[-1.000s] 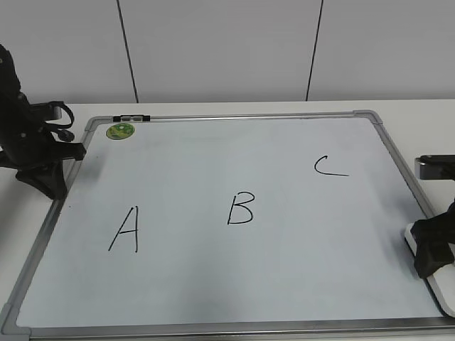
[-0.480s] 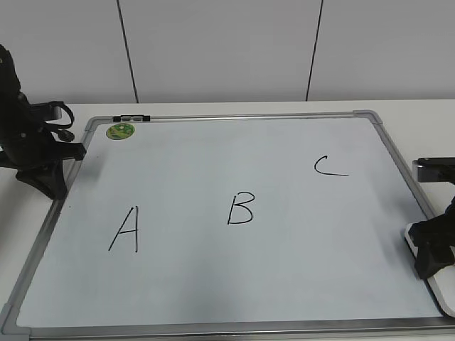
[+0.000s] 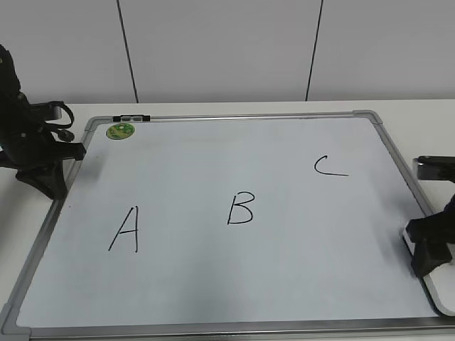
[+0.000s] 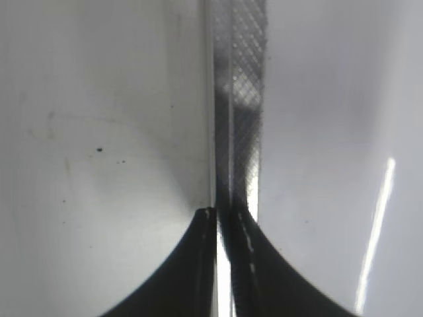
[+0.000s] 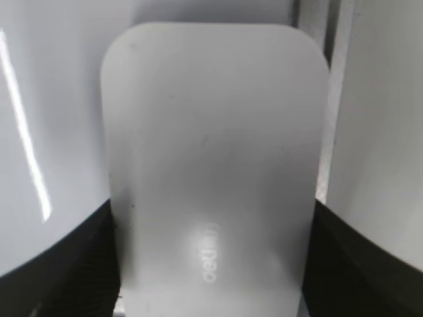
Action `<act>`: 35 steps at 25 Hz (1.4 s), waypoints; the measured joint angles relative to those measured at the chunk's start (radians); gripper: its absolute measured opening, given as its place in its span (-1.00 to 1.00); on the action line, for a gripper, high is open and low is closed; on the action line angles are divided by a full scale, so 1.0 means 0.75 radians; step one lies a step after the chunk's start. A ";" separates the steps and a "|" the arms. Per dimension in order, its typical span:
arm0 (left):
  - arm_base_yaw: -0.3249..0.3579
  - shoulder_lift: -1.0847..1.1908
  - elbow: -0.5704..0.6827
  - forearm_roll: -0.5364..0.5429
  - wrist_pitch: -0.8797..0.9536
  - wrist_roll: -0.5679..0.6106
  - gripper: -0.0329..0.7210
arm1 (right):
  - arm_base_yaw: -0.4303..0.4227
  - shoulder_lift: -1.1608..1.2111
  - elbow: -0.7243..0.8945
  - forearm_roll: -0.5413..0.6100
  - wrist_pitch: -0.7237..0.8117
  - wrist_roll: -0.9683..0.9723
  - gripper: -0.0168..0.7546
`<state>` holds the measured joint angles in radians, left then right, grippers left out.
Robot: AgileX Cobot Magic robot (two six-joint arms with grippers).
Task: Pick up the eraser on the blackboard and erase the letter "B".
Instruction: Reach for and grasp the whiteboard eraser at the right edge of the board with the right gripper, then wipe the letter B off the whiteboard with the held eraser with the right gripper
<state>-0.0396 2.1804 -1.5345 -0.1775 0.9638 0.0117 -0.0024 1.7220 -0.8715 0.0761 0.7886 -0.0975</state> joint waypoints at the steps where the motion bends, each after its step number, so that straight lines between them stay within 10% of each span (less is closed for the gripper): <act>1: 0.000 0.000 0.000 0.000 0.000 0.000 -0.80 | 0.000 0.005 -0.010 0.025 0.017 0.003 0.42; 14: 0.000 0.000 0.000 -0.006 0.003 0.000 -0.80 | 0.176 0.054 -0.515 0.162 0.339 -0.081 0.41; 35: 0.000 0.000 -0.002 -0.009 0.003 0.000 -0.77 | 0.587 0.742 -1.385 -0.067 0.566 0.078 0.41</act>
<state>-0.0396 2.1804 -1.5361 -0.1844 0.9657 0.0117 0.4378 2.2785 -1.9101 0.0255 1.2133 -0.0393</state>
